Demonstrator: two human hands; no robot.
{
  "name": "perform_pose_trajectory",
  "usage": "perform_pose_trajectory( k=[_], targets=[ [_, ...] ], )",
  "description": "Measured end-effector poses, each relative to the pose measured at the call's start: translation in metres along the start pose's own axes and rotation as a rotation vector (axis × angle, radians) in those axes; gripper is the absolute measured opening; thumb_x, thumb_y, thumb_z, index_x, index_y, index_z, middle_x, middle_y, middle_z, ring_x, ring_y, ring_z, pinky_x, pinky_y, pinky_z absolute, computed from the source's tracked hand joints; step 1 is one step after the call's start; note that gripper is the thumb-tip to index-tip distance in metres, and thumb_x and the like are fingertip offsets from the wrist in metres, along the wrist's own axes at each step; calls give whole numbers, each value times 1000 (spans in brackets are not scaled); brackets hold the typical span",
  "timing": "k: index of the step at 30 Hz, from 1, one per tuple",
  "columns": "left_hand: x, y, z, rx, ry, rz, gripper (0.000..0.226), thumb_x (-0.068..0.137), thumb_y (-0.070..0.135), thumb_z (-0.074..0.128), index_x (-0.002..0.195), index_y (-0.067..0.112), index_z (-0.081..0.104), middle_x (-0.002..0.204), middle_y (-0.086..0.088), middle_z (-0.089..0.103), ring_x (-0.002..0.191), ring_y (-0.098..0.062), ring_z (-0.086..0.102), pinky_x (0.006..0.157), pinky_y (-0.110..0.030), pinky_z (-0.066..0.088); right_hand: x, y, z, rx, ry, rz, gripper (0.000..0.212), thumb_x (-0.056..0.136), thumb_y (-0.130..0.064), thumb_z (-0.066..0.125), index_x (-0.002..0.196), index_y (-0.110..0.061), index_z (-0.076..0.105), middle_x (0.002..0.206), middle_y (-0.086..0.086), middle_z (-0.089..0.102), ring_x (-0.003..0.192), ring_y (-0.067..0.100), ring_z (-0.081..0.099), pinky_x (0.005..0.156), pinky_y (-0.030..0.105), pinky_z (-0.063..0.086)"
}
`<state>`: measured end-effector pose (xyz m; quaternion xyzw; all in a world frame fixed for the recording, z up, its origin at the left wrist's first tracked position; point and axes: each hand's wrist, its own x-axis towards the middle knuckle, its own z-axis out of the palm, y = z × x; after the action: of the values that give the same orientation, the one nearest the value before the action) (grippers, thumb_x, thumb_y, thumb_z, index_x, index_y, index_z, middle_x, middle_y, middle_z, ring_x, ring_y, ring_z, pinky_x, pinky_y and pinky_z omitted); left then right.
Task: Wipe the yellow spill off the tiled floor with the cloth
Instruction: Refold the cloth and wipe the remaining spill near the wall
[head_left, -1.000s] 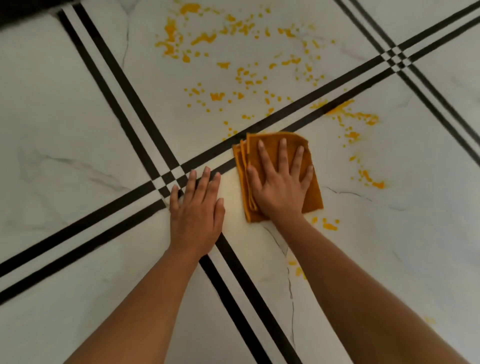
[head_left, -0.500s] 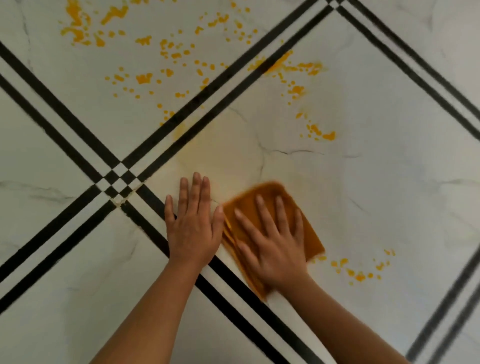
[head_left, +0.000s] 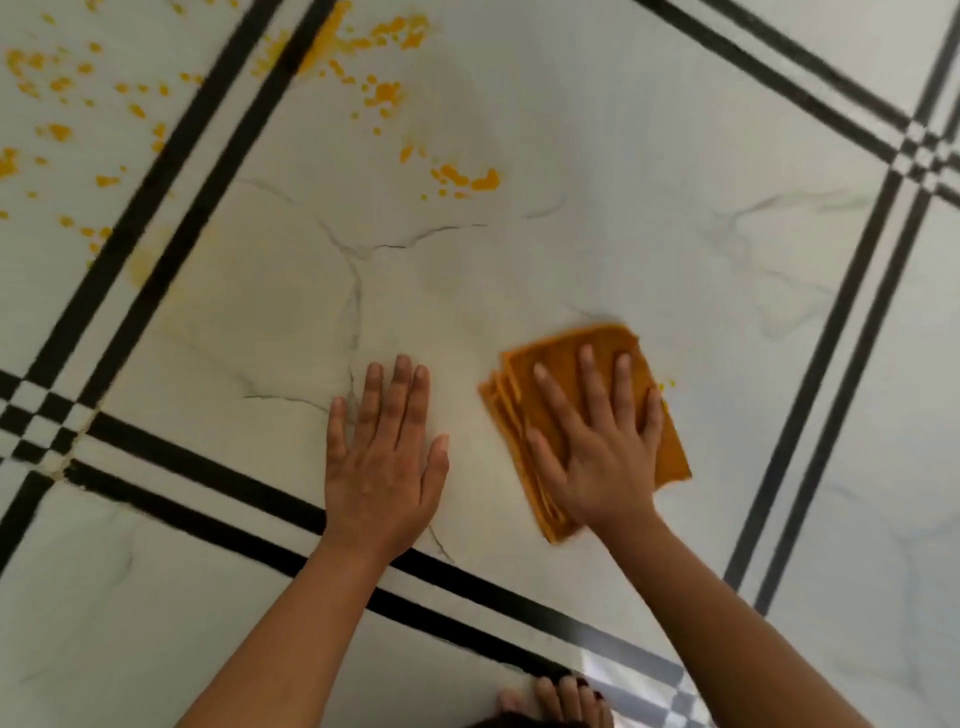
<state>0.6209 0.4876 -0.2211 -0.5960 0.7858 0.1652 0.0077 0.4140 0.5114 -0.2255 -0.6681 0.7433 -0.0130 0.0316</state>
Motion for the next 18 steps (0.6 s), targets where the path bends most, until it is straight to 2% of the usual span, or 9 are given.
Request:
perform_pose_trajectory(
  k=[2,3,6,7,10,12,13,17,18],
  targets=[
    [7,8,4,27,18,41,61,96,43,17,147,10,16,155,-3,12,142,-20,9,113,-43,1,24,-13,0,20,19,209,55,89,-59,31,141,-41,31,153,3,27,142,33,18,108,59,15],
    [7,9,5,24,23,21,61,95,42,21,147,10,17,155,-3,12,142,-21,10,113,-43,1,24,-21,0,34,19,203,56,90,-59,31,142,-40,30,153,3,26,142,33,17,109,58,14],
    [20,17,4,19,29,47,62,94,42,21,147,10,18,154,-5,14,141,-23,12,112,-44,1,-22,2,-1,27,-33,-63,55,90,-60,29,142,-41,31,153,2,24,143,30,16,108,61,18],
    [25,21,3,31,19,86,61,95,42,18,147,10,19,154,-5,15,141,-23,13,112,-44,2,-34,20,-4,29,-51,-86,55,90,-61,29,141,-41,32,153,2,25,143,30,17,106,61,21],
    [41,22,2,52,42,119,63,93,41,23,148,11,16,155,-5,17,142,-22,10,112,-45,1,2,41,-6,27,-11,131,57,89,-62,29,141,-40,31,153,2,27,141,31,19,106,61,20],
    [59,20,0,27,74,43,65,91,40,25,148,11,11,156,-6,14,143,-23,7,112,-46,-1,51,22,-4,67,-2,314,59,87,-61,29,142,-41,30,153,2,27,142,33,17,107,61,15],
    [67,18,-1,4,72,-11,66,91,41,24,148,11,9,156,-7,12,143,-25,5,111,-47,-1,64,11,-4,87,-3,307,59,87,-61,30,142,-41,29,154,2,26,142,33,16,108,60,12],
    [85,12,-11,4,33,-80,68,91,44,20,149,11,8,157,-8,7,144,-26,3,111,-52,2,23,26,-3,44,-37,-201,56,88,-60,33,141,-40,35,152,0,28,142,30,18,108,59,18],
    [84,10,-14,16,15,-75,68,91,44,20,149,12,8,157,-7,7,144,-26,3,111,-52,2,16,42,-6,33,-47,-266,56,88,-61,34,140,-40,36,152,0,29,142,30,20,107,59,19]
  ],
)
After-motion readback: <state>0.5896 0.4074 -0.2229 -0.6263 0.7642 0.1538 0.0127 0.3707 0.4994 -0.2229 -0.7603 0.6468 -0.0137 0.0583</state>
